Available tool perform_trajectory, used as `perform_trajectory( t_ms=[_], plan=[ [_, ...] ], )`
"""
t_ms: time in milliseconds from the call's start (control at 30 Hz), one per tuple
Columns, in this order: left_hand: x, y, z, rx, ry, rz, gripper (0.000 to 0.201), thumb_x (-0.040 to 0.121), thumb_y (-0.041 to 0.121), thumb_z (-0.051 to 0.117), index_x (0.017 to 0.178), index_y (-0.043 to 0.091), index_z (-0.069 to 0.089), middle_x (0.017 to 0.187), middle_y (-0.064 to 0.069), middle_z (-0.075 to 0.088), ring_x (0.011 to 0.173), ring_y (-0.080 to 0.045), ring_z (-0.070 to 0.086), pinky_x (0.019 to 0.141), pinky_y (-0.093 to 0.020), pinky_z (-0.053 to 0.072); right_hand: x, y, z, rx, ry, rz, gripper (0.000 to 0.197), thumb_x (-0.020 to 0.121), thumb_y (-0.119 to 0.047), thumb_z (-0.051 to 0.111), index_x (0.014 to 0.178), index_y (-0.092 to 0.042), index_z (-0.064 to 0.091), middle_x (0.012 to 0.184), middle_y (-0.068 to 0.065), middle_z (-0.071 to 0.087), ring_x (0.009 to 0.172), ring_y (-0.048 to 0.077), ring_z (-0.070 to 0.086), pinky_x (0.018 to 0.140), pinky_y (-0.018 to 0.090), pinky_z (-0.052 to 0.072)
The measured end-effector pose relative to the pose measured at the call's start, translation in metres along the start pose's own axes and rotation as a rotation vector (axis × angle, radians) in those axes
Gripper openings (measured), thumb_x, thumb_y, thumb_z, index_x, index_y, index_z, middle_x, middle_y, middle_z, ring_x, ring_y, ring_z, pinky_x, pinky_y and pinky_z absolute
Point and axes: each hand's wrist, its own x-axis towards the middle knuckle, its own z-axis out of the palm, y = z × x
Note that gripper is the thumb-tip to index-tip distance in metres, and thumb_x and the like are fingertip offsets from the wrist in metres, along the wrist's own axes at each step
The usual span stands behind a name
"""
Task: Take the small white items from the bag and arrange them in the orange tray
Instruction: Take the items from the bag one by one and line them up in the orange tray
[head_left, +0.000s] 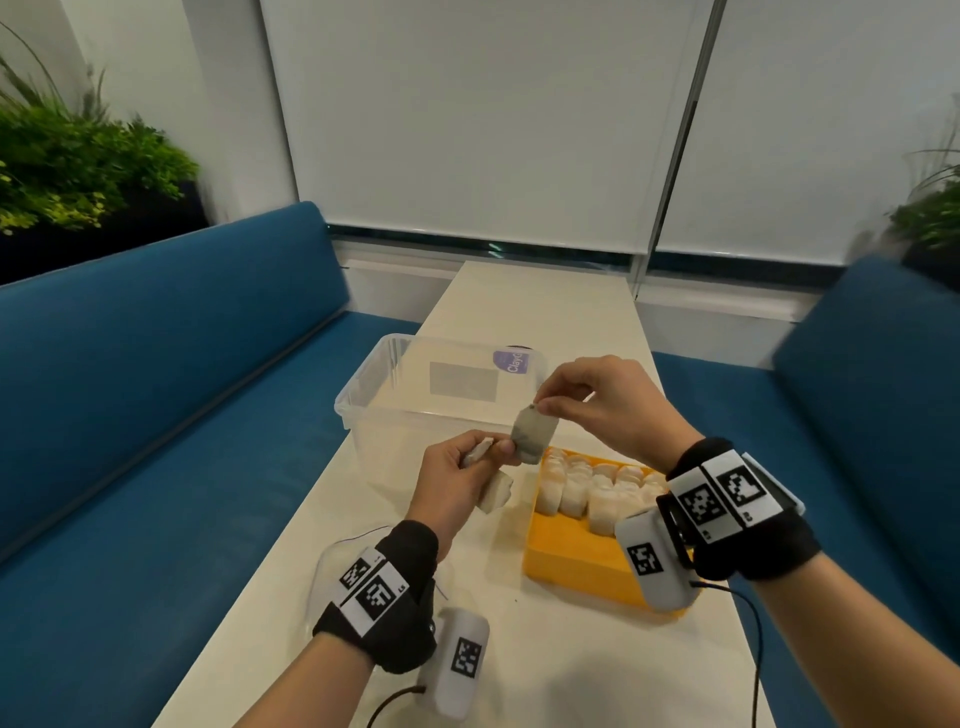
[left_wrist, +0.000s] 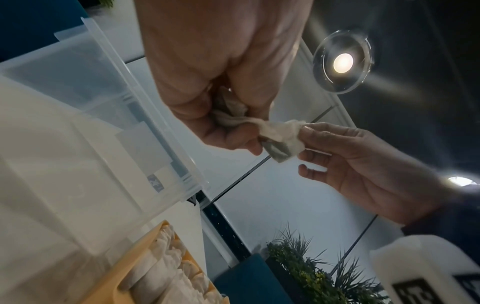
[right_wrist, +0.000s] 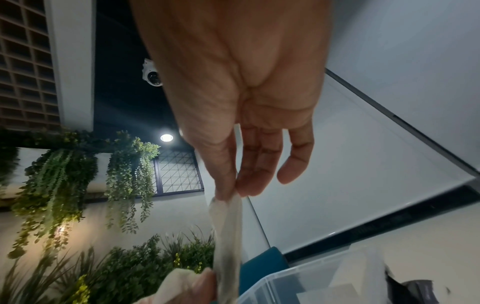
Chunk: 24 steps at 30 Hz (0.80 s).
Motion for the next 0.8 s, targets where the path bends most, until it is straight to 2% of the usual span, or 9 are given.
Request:
perform_trajectory(
  t_ms=[100, 200, 333, 433, 500, 567, 667, 800],
  plan=[
    [0.003, -0.008, 0.003, -0.008, -0.007, -0.099, 0.020, 0.088, 0.023, 0.068, 0.107, 0.017, 0.070, 0.086, 0.001, 0.073, 0.070, -0.006, 0.062, 0.064, -0.024, 0.052, 0.004, 0.020, -0.006, -0.058, 0.016, 0.038, 0.009, 0.086, -0.014, 0.066, 0.091, -0.012, 0.073, 0.082, -0.007, 0.067, 0.072, 0.000, 0.058, 0.068, 0.005, 0.045],
    [0.004, -0.017, 0.003, -0.005, -0.020, -0.199, 0.020, 0.088, 0.025, 0.068, 0.107, 0.018, 0.069, 0.086, 0.005, 0.072, 0.074, -0.009, 0.061, 0.065, -0.025, 0.051, 0.009, 0.047, -0.008, -0.170, -0.013, 0.112, 0.012, 0.087, -0.012, 0.063, 0.094, -0.009, 0.073, 0.087, 0.000, 0.069, 0.079, 0.011, 0.060, 0.075, 0.017, 0.047],
    [0.002, -0.028, 0.003, 0.043, -0.035, -0.253, 0.017, 0.090, 0.027, 0.065, 0.103, 0.017, 0.070, 0.092, 0.004, 0.070, 0.081, -0.010, 0.058, 0.063, -0.024, 0.048, 0.015, 0.085, 0.007, -0.298, -0.184, 0.217, 0.013, 0.087, -0.010, 0.061, 0.093, -0.007, 0.072, 0.091, 0.005, 0.069, 0.082, 0.016, 0.060, 0.063, 0.009, 0.037],
    [0.001, -0.034, 0.003, 0.049, -0.036, -0.284, 0.018, 0.090, 0.028, 0.065, 0.102, 0.016, 0.070, 0.096, 0.000, 0.069, 0.080, -0.011, 0.057, 0.061, -0.023, 0.048, 0.015, 0.104, 0.030, -0.334, -0.346, 0.281, 0.012, 0.085, -0.011, 0.062, 0.092, -0.008, 0.071, 0.092, 0.007, 0.069, 0.080, 0.016, 0.058, 0.067, 0.017, 0.042],
    [0.001, -0.037, 0.002, 0.046, -0.030, -0.293, 0.017, 0.089, 0.028, 0.065, 0.100, 0.016, 0.070, 0.098, -0.001, 0.069, 0.081, -0.012, 0.058, 0.062, -0.023, 0.048, 0.016, 0.113, 0.049, -0.356, -0.477, 0.303, 0.012, 0.083, -0.010, 0.062, 0.089, -0.006, 0.072, 0.085, 0.004, 0.069, 0.073, 0.013, 0.056, 0.060, 0.016, 0.043],
    [0.001, -0.040, 0.000, 0.047, -0.016, -0.300, 0.015, 0.090, 0.028, 0.065, 0.098, 0.017, 0.071, 0.103, 0.001, 0.070, 0.085, -0.013, 0.059, 0.064, -0.024, 0.050, 0.020, 0.125, 0.067, -0.368, -0.570, 0.332, 0.012, 0.083, -0.009, 0.061, 0.087, -0.006, 0.072, 0.084, 0.005, 0.072, 0.070, 0.014, 0.060, 0.062, 0.019, 0.048],
    [-0.001, -0.044, -0.007, 0.041, 0.000, -0.304, 0.016, 0.090, 0.028, 0.065, 0.093, 0.014, 0.071, 0.107, 0.004, 0.069, 0.083, -0.013, 0.059, 0.063, -0.024, 0.049, 0.030, 0.146, 0.085, -0.390, -0.600, 0.409, 0.013, 0.082, -0.010, 0.063, 0.089, -0.004, 0.072, 0.091, 0.013, 0.073, 0.075, 0.022, 0.066, 0.073, 0.033, 0.055],
    [-0.005, -0.048, -0.017, 0.033, 0.027, -0.307, 0.021, 0.090, 0.028, 0.065, 0.097, 0.009, 0.070, 0.102, 0.006, 0.069, 0.075, -0.008, 0.056, 0.062, -0.024, 0.048, 0.044, 0.168, 0.096, -0.458, -0.541, 0.516, 0.023, 0.083, -0.008, 0.065, 0.101, 0.004, 0.070, 0.099, 0.019, 0.071, 0.084, 0.031, 0.066, 0.078, 0.036, 0.055]
  ],
)
